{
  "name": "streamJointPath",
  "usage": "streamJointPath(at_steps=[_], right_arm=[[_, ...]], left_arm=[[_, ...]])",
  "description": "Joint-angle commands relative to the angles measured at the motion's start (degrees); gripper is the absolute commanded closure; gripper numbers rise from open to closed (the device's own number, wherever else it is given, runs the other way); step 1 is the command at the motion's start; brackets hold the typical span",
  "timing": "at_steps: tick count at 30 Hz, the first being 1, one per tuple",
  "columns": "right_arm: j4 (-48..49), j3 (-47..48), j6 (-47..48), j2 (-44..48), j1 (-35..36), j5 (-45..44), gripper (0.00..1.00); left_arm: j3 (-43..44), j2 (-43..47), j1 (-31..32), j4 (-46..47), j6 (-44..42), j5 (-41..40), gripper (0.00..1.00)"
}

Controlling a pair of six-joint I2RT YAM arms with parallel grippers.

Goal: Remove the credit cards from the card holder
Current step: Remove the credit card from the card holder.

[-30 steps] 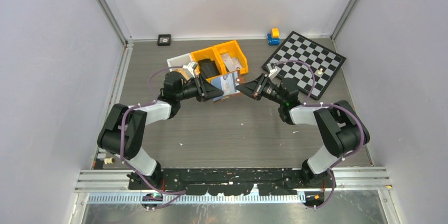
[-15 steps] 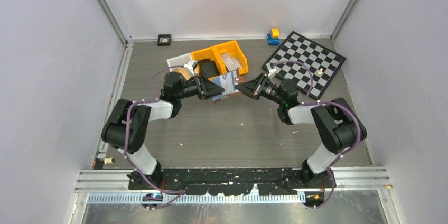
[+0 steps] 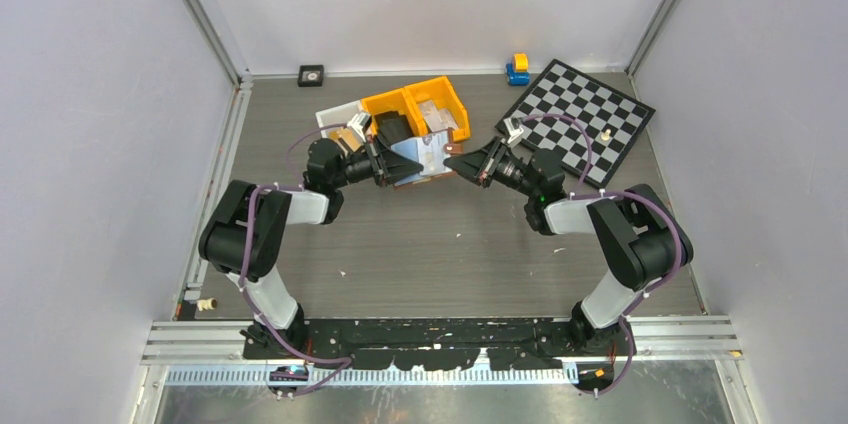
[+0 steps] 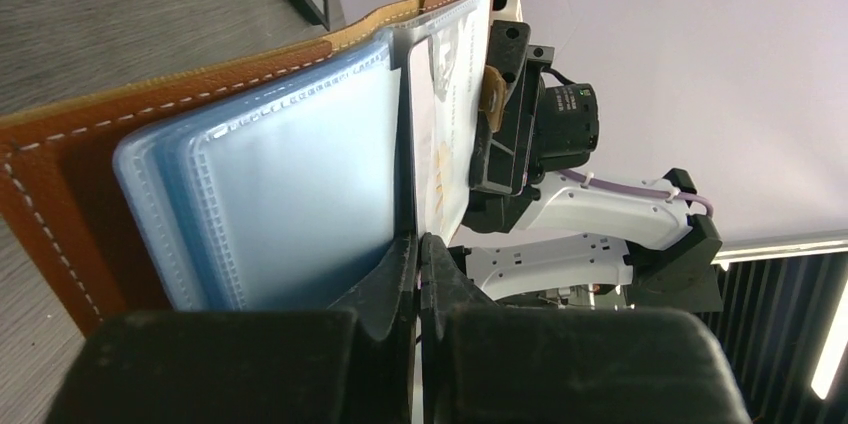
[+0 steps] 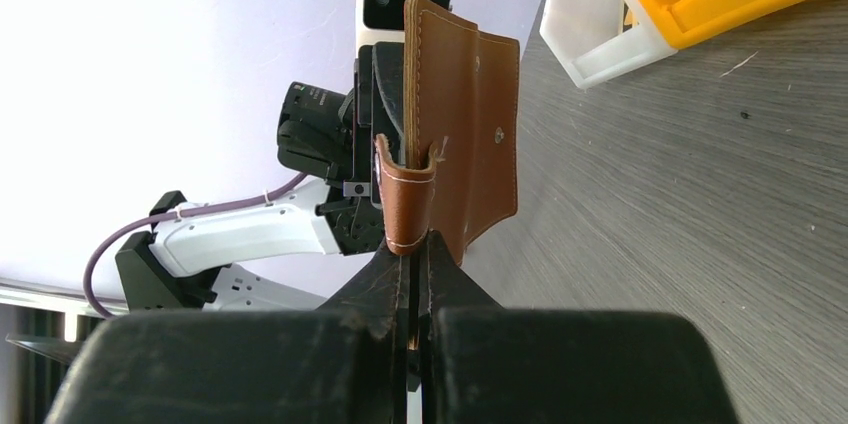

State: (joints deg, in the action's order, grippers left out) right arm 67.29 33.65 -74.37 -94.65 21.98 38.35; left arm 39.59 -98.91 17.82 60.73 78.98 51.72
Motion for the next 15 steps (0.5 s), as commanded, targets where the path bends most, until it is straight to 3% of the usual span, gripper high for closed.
streamJointPath(at_steps=[1,4,10,15], right_arm=[[3.5,-0.2,-0.1,2.1,-0.4,0.2,0.99],[1.5,-2.1,0.7,3.7,-3.0,-2.2,0.99],[-16.2,-2.2,8.9,8.4,-5.7,-7.1,0.99],[-23.5,-1.6,13.2,9.6,-6.2,-10.3,1.00]], left_arm=[[-0.4,-0.2,-0.4,3.8,0.1,0.2,1.00],[-1.3,1.7,-1.9,-2.6,-3.4,-1.1,1.00],[0.0,7.3,-2.4,-21.6,-14.5,-4.8,1.00],[0.6,6.7,-2.4,-24.9,-16.9,-5.9,1.00]])
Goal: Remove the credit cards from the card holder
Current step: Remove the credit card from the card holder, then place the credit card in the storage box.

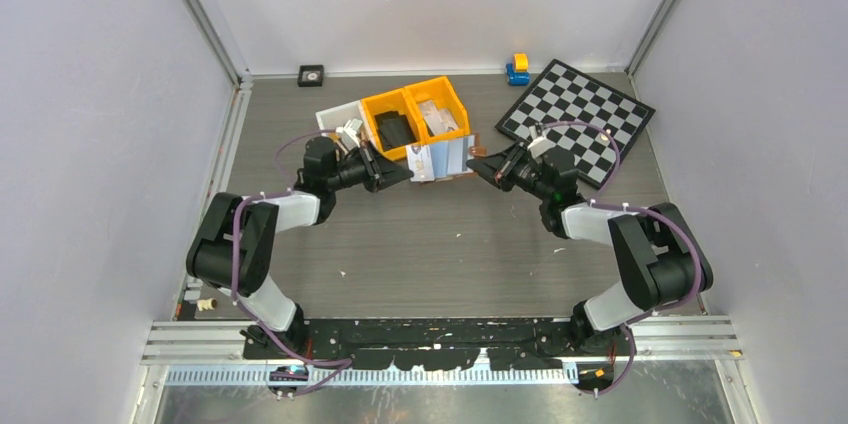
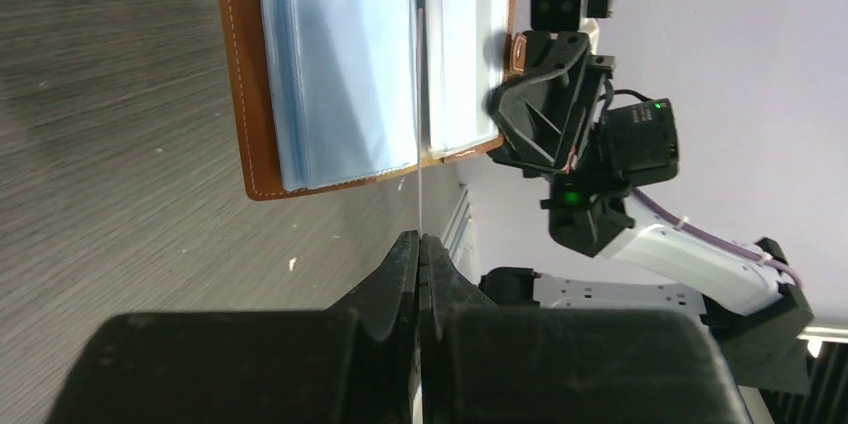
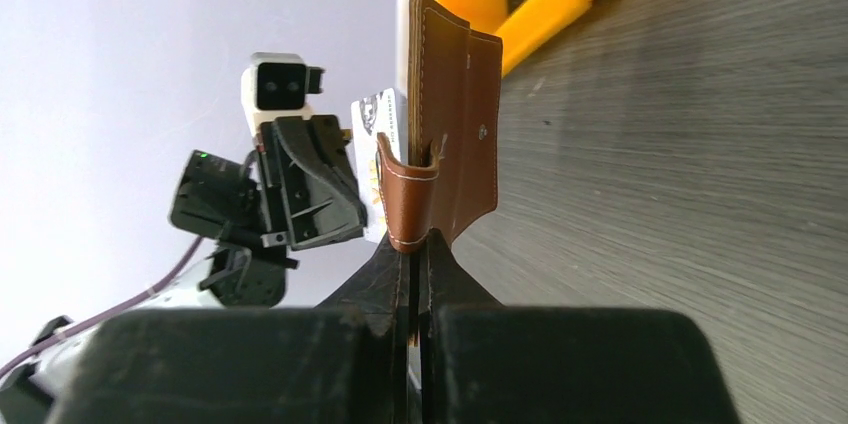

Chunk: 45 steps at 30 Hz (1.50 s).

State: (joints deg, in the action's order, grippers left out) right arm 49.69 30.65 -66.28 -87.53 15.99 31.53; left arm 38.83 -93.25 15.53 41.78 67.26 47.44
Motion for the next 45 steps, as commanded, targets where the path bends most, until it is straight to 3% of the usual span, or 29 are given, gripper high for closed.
streamJointPath(at_steps=[1,6,13,22,33,40,42,45], right_arm=[[-7.5,1.4,5.9,2.5,-0.4,-4.3,1.00],[-14.6,1.8,8.5,2.1,-1.4,-9.4,1.00],[-16.3,2.0,9.4,1.4,-1.8,-10.8,0.99],[-18.5,1.8,10.8,4.0,-1.8,-11.4,1.00],[-16.8,1.8,8.9,4.1,-1.8,-10.3,1.00],[-15.2,1.4,7.8,3.8,-1.8,-10.0,1.00],[-15.0,1.3,7.8,3.8,-1.8,-10.0,0.99],[-14.5,1.4,7.5,3.8,-1.8,-9.9,0.99]], left_arm=[[1.5,0.9,-0.1,-6.7,-6.0,-2.3,1.00],[4.1,0.0,0.6,-12.7,-9.4,-7.6,1.00],[13.7,-3.1,4.7,-22.2,-12.4,-16.6,1.00],[31.6,-18.0,8.4,-24.4,-7.1,-26.9,1.00],[52.0,-30.9,8.3,-32.5,-7.1,-29.4,1.00],[59.9,-35.1,7.1,-36.5,-8.5,-29.3,1.00],[61.4,-35.7,6.8,-37.9,-9.1,-28.9,0.96],[61.5,-35.1,6.6,-38.0,-9.4,-27.2,0.79]])
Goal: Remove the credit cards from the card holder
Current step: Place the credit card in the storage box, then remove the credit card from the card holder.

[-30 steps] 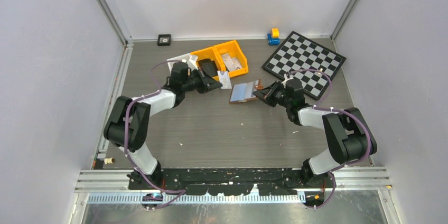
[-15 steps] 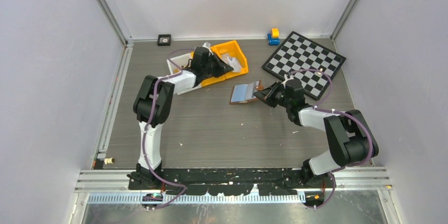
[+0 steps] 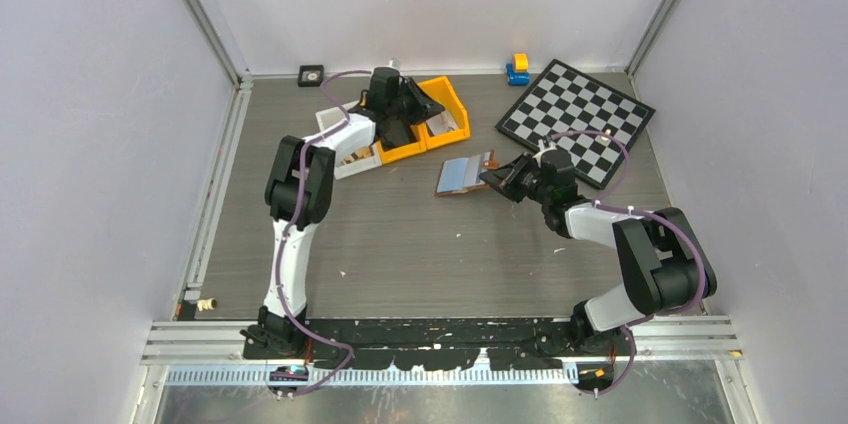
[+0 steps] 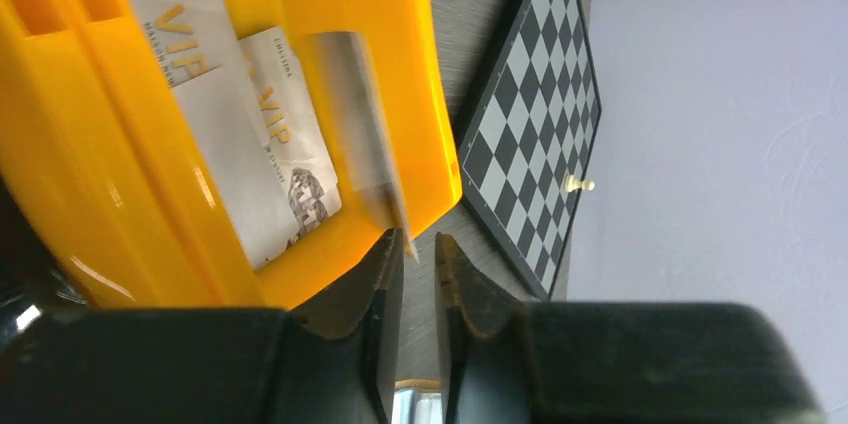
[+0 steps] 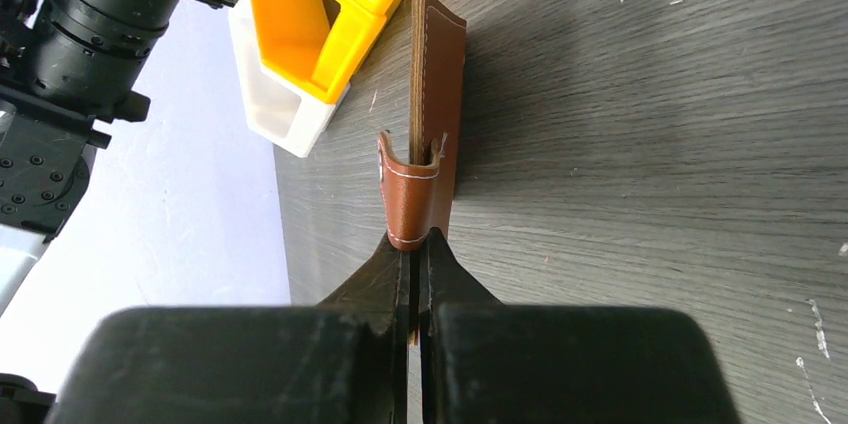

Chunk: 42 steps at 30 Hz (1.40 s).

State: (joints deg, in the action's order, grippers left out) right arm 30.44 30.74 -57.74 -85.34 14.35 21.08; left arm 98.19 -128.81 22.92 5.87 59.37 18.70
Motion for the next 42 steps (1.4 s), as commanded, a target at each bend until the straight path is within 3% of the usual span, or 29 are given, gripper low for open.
streamJointPath(at_steps=[1,5,13,17,21,26,29,31,36,42], right_arm=[[5.5,1.4,-1.3,1.3,-0.2,1.0,1.00],[7.2,1.1,-1.7,0.2,-0.1,1.5,1.00],[9.1,0.9,-1.2,-0.3,-0.1,2.9,1.00],[9.2,0.2,0.1,0.4,-0.1,2.8,0.99],[8.9,0.1,1.4,1.3,-0.1,2.8,0.99],[8.2,0.2,2.8,1.9,-0.2,2.6,0.99],[9.0,0.0,2.7,1.9,-0.2,2.8,0.99],[9.3,0.1,2.1,1.7,-0.1,3.0,1.00],[10.6,0.1,0.6,1.5,-0.1,3.6,1.00],[15.0,-0.1,-2.6,0.2,-0.1,7.0,0.99]], left_arm=[[1.9,1.4,-0.7,-2.6,-1.7,2.0,0.72],[-2.0,7.9,-0.7,-3.8,-3.4,3.8,0.57],[-16.9,32.7,-0.5,-13.2,-11.5,5.5,0.43],[-27.9,46.3,-0.1,-16.6,-15.2,1.1,0.27],[-38.7,57.3,0.0,-19.6,-18.5,-5.5,0.02],[-55.2,68.0,-2.1,-11.7,-13.6,-17.8,0.00],[-64.9,70.3,-4.6,7.7,-8.5,-10.5,0.00],[-67.3,68.9,-5.2,14.9,-7.7,-4.5,0.00],[-61.9,62.1,-5.2,8.4,-9.1,2.3,0.00],[-63.3,57.8,-4.8,14.4,-5.4,6.3,0.00]])
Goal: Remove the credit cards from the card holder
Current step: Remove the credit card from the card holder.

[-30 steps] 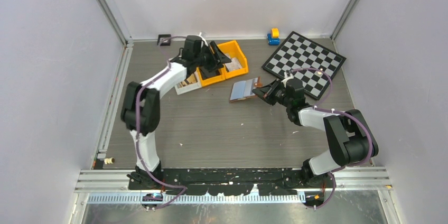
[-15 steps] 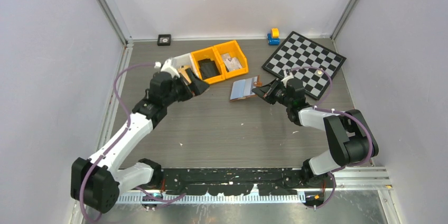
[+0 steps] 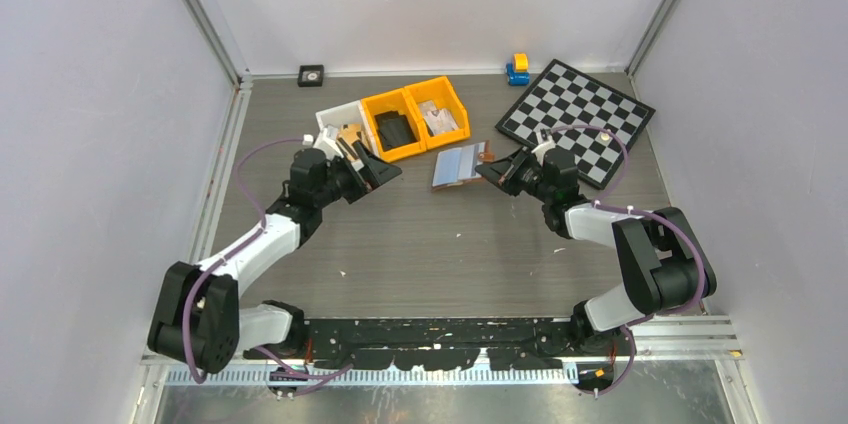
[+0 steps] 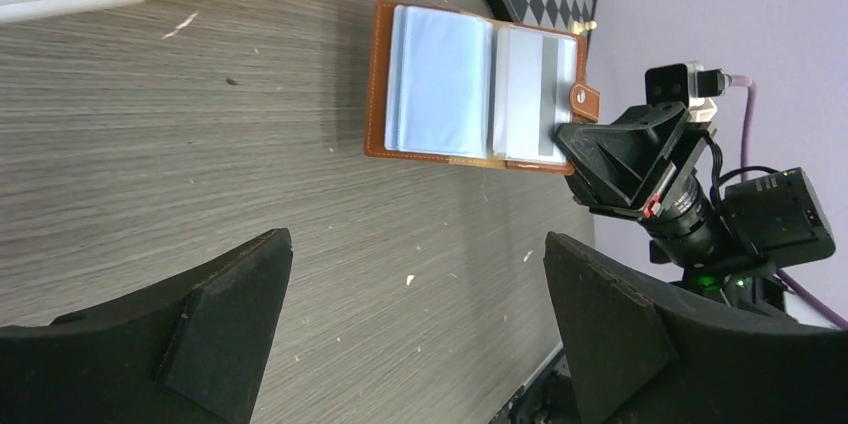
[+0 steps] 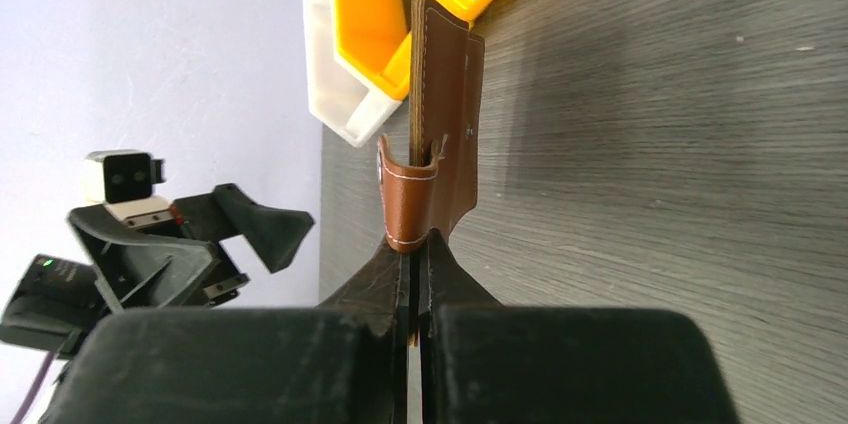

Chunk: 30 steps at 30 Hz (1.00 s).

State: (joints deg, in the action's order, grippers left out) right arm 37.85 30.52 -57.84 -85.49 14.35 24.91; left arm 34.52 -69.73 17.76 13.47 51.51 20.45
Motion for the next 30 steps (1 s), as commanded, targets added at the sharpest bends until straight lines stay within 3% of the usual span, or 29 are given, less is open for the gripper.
streamJointPath(at_steps=[1,10,25,30], right_arm=[[9.2,0.0,-3.4,0.1,0.0,4.0,0.99],[24.2,-1.5,-9.0,0.2,0.5,9.9,0.99],[31.8,-0.6,-11.7,-0.9,2.9,13.7,1.00],[31.7,0.1,-11.4,-1.5,4.4,14.1,1.00]], left_arm=[[0.2,-1.7,0.4,7.3,2.6,4.9,0.00],[-1.2,-6.3,0.7,15.5,6.0,9.9,0.00],[-2.7,-9.7,0.9,30.1,11.8,17.1,0.01],[-2.4,-10.0,1.0,31.1,12.0,18.3,0.14]])
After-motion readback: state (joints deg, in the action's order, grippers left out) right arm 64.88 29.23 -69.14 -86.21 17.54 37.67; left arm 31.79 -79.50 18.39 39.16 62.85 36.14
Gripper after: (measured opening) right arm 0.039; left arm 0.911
